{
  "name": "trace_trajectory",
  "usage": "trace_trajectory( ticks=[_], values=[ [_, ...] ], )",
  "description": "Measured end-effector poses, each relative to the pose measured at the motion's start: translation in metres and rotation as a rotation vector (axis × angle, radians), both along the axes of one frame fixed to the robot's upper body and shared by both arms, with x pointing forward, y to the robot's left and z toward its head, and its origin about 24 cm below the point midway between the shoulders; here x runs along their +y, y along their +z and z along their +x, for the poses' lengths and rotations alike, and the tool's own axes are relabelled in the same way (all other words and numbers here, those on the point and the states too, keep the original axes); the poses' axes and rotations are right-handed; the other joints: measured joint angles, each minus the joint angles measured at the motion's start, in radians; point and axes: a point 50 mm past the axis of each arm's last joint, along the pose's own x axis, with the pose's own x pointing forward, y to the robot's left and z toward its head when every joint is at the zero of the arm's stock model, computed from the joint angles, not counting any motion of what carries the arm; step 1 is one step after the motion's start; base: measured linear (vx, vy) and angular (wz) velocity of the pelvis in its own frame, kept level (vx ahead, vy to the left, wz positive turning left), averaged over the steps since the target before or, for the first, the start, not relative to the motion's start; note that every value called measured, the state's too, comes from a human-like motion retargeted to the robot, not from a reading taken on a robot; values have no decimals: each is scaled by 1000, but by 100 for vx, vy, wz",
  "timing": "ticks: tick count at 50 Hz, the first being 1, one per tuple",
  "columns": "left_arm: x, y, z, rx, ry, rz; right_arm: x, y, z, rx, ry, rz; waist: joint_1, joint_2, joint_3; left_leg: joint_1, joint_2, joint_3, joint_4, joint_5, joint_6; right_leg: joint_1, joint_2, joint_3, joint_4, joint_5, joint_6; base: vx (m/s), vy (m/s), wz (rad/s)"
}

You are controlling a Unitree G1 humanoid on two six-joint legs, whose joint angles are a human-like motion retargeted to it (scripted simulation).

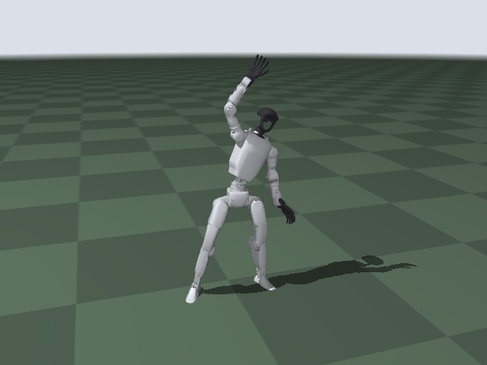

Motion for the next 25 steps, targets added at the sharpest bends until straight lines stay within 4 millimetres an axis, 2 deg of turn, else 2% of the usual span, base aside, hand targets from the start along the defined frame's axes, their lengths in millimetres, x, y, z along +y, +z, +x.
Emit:
trace_trajectory(
  ticks=[2,5,10,15,17,20,25],
  values=[
    [-3,-4,-4,16,7,-9,-13,-1,0,7,11,67,-17,12,-13,-10,-16,33,24,2,0,-13,-18,-1,-18,-29,0,-6,-28,-95],
    [-17,-15,-8,29,19,-51,-32,-2,-1,8,33,164,-39,77,-31,-28,3,78,54,28,0,-35,5,18,-59,-41,0,-9,-39,-95],
    [-49,-36,0,0,25,-166,-76,-10,-14,-40,52,398,-44,244,-26,-31,110,138,113,106,0,-61,119,87,-95,-41,0,-4,-49,-95],
    [-86,-54,14,-3,-77,-334,-120,-29,-33,-145,121,654,-37,404,3,-37,184,170,205,202,1,-74,184,151,-94,-54,0,3,-40,-81],
    [-100,-58,17,18,-154,-395,-136,-40,-39,-189,131,744,-39,463,12,-48,189,170,237,249,1,-76,187,171,-102,-52,0,3,-24,-61],
    [-112,-60,21,58,-286,-455,-167,-68,-50,-245,104,885,-43,529,25,-71,173,148,266,321,0,-77,172,200,-128,-42,0,2,-13,-45],
    [-122,-61,16,135,-435,-495,-210,-122,-68,-291,-3,1078,-54,609,32,-111,84,50,248,436,0,-95,103,244,-174,-16,0,1,1,-18]
  ],
)
